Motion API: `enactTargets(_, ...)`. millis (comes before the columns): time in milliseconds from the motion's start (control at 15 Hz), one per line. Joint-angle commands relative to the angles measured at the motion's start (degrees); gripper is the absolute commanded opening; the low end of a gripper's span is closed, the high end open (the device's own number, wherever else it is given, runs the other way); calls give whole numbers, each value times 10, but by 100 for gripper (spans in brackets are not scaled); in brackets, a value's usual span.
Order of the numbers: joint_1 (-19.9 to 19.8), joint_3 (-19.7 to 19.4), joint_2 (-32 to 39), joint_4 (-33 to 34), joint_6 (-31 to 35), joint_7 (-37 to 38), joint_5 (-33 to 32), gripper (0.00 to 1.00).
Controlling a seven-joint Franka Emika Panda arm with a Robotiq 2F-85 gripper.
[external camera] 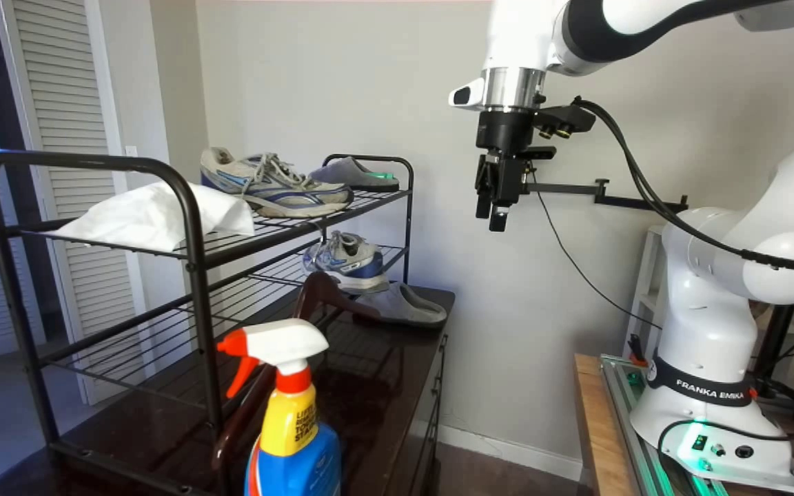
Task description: Put the brown hanger on the topmost shelf.
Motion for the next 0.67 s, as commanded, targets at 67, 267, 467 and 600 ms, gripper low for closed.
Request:
enactTargets(67,28,9,85,51,59,-77,-57,100)
enactTargets(267,34,-15,138,85,131,-160,-85,100)
enactTargets(467,30,-11,200,139,109,-137,-58,100)
enactTargets(600,30,11,211,158,48,-107,-72,100)
